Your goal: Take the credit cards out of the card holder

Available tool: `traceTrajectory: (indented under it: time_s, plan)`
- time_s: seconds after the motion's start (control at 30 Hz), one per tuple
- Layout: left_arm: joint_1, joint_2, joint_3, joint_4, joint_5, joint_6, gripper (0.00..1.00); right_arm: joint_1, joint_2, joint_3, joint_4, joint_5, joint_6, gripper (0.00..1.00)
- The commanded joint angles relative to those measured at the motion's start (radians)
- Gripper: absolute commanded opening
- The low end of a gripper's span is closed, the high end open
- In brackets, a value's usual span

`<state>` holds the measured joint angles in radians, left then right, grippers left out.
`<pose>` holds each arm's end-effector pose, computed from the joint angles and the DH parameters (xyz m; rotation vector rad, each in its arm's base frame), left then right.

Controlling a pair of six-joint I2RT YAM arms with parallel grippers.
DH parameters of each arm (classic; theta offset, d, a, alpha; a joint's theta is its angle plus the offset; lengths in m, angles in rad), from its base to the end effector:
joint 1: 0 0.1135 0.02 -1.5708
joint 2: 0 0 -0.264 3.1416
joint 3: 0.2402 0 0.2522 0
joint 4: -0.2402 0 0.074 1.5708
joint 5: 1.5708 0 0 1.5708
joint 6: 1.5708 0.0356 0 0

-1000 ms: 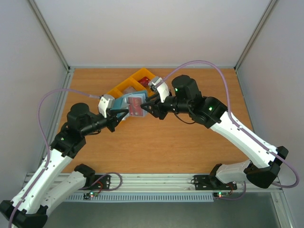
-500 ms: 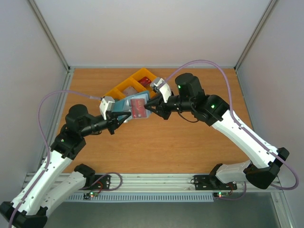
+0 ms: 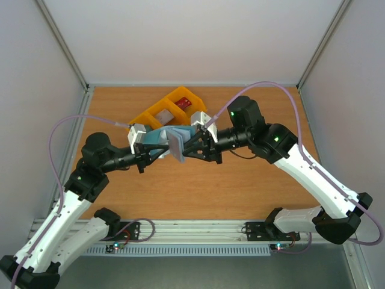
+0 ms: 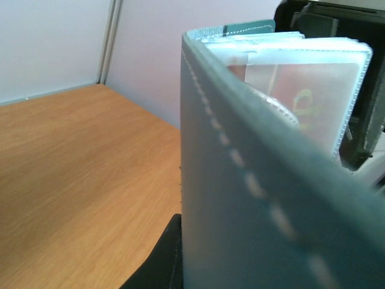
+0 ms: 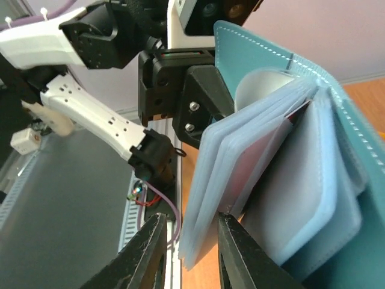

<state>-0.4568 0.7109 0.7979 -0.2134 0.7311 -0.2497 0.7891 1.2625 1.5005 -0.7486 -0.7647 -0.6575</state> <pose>0.1317 -0.0912 0.3541 0.7480 1.6363 -1.1318 0.1592 0.1953 0.4324 -1.6619 1.1766 0.8717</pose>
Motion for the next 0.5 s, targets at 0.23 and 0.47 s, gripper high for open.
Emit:
traceTrajectory:
  time_s: [0.23,0.47]
  plan:
    - [-0.008,-0.011,0.001,0.079,0.034,0.022,0.00,-0.006,-0.019,-0.057,0.131,0.168,0.126,0.32]
    - [-0.008,-0.015,-0.003,0.088,0.044,0.013,0.00,-0.005,-0.041,-0.068,0.084,-0.152,0.004,0.37]
